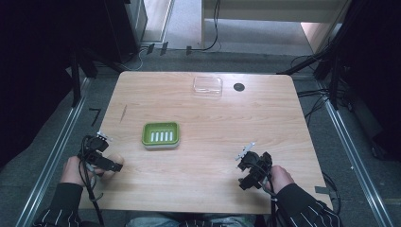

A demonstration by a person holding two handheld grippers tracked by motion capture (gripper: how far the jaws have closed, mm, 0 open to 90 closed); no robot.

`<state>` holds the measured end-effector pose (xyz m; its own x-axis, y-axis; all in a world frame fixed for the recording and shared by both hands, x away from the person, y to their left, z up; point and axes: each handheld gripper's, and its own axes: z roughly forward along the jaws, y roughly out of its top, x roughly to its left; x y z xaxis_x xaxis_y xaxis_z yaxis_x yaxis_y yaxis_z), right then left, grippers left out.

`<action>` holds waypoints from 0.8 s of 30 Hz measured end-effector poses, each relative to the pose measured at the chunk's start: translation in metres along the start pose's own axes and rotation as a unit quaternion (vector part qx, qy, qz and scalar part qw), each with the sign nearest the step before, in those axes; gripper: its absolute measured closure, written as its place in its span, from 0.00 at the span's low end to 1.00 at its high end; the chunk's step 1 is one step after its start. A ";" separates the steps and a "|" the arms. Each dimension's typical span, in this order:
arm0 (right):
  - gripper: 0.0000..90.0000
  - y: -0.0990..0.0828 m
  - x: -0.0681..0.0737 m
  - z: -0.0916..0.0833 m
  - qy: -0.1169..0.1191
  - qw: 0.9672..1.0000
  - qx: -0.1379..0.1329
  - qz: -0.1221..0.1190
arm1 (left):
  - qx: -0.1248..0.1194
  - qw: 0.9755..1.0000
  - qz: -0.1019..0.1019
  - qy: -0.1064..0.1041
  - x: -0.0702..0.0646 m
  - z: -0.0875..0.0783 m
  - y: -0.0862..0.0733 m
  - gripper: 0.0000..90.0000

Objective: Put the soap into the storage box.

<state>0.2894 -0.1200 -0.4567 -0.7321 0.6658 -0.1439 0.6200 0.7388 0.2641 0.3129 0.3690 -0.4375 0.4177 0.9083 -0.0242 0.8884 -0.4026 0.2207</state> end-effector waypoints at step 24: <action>0.16 0.000 0.000 0.000 0.000 1.000 -0.001 0.001 | 0.011 1.000 0.014 -0.004 0.000 0.008 -0.002 0.36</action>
<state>0.2892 -0.1205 -0.4565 -0.7315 0.6667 -0.1429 0.6205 0.7378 0.2657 0.3122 0.3690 -0.4454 0.4434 0.8959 -0.0260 0.8805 -0.4300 0.1995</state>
